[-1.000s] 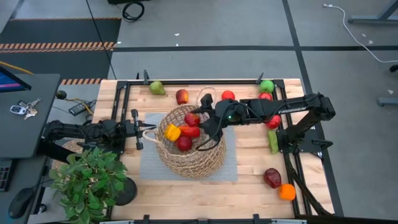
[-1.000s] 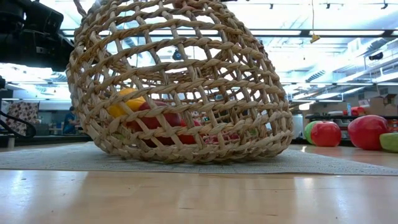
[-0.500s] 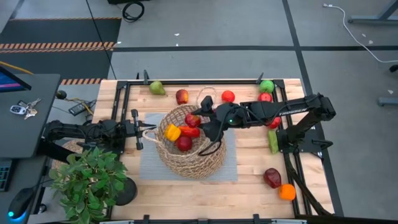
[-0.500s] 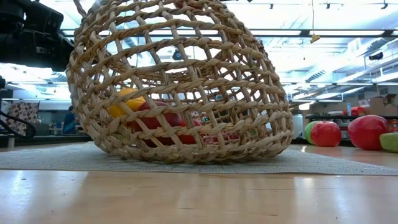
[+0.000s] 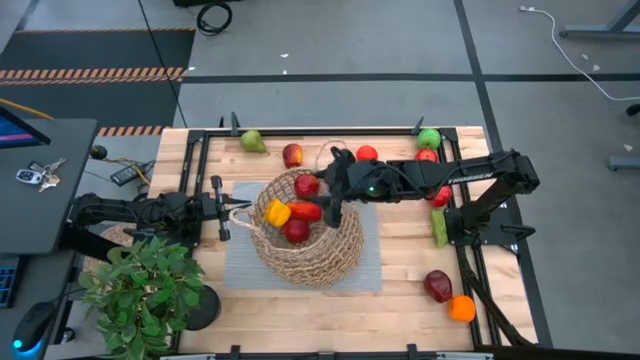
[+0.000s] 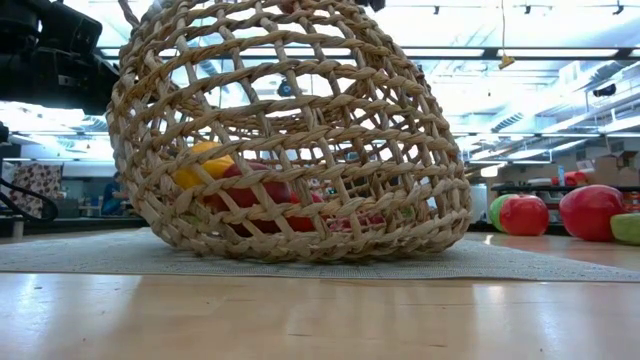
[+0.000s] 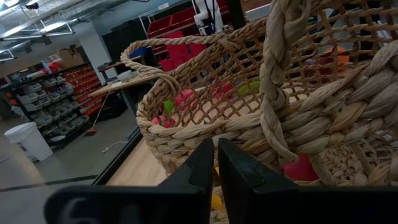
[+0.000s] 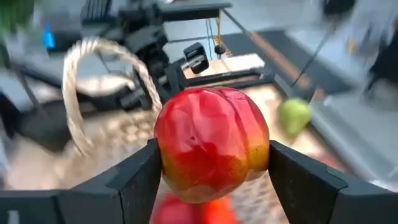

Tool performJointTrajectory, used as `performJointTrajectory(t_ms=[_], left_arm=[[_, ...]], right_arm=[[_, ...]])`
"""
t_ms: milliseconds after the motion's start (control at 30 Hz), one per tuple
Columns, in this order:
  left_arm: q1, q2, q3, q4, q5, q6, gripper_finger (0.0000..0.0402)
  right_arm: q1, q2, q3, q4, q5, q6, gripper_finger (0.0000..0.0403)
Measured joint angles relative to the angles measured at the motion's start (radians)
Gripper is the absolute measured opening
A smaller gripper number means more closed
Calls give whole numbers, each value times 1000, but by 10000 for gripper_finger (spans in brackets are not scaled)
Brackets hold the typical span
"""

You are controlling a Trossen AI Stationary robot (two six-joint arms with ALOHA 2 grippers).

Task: Build produce basket
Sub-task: Put the red apple into the brown basket

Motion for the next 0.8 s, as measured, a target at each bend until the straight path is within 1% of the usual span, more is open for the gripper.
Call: performJointTrajectory(t_ms=[100, 267, 367, 567, 667, 800], left_arm=[[0, 0, 0, 0, 0, 0, 35], [0, 0, 0, 0, 0, 0, 35], [0, 0, 0, 0, 0, 0, 32], [0, 0, 0, 0, 1, 0, 32], [0, 0, 0, -1, 0, 0, 36], [0, 0, 0, 0, 0, 0, 34]], right_arm=[[-14, 0, 0, 0, -23, 126, 280], [-53, 30, 1, 26, -162, 270, 280], [-68, 64, 2, 40, -221, 283, 280], [-83, 129, 1, 90, -293, 290, 280], [-84, 129, 0, 157, -325, 293, 280], [-83, 118, 1, 225, -334, 297, 280]])
